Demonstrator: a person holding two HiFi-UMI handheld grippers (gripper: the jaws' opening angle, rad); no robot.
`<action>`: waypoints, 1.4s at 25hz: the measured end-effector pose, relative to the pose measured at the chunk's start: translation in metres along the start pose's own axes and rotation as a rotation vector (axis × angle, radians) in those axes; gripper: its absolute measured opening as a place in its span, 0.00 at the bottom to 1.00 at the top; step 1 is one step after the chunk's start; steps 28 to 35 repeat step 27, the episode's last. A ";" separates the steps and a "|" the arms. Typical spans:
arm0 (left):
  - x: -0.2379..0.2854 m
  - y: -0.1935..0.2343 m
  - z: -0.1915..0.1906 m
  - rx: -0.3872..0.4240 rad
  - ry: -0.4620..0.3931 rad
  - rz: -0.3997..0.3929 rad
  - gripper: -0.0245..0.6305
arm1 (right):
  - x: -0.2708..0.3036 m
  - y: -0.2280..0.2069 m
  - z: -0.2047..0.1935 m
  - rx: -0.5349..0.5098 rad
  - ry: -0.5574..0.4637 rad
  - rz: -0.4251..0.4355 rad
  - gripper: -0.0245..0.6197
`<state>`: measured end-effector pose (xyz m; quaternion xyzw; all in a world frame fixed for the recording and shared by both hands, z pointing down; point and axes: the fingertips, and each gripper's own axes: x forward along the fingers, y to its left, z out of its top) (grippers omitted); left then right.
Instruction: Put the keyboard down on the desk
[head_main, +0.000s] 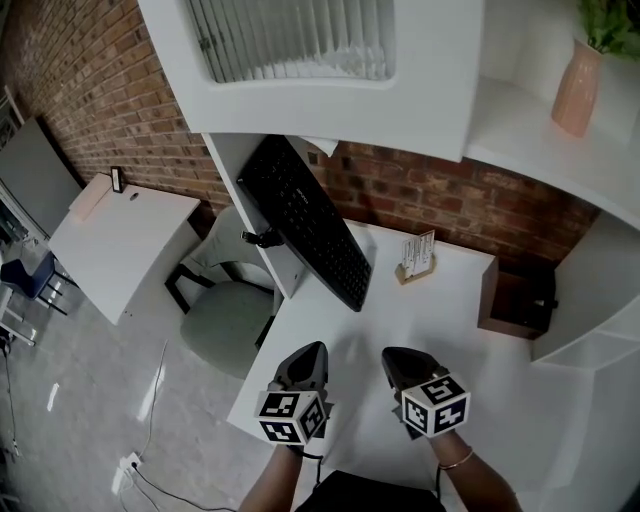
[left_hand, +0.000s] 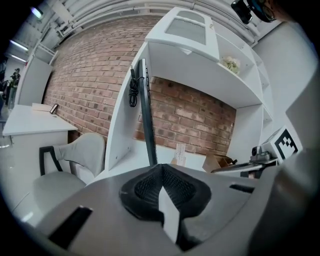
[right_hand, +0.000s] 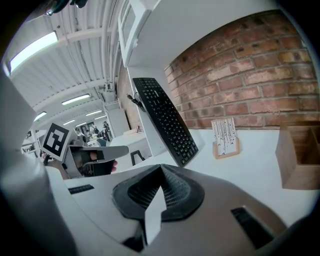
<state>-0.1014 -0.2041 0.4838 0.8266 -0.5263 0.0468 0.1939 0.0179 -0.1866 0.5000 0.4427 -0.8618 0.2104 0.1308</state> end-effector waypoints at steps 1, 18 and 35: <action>-0.003 -0.001 -0.001 -0.002 0.004 0.001 0.05 | -0.002 0.000 0.000 -0.010 -0.003 -0.009 0.05; -0.029 -0.006 -0.005 -0.016 0.011 0.013 0.05 | -0.019 0.008 -0.003 -0.066 -0.025 -0.060 0.05; -0.032 -0.002 -0.002 -0.025 0.001 0.023 0.05 | -0.018 0.012 -0.003 -0.067 -0.028 -0.051 0.05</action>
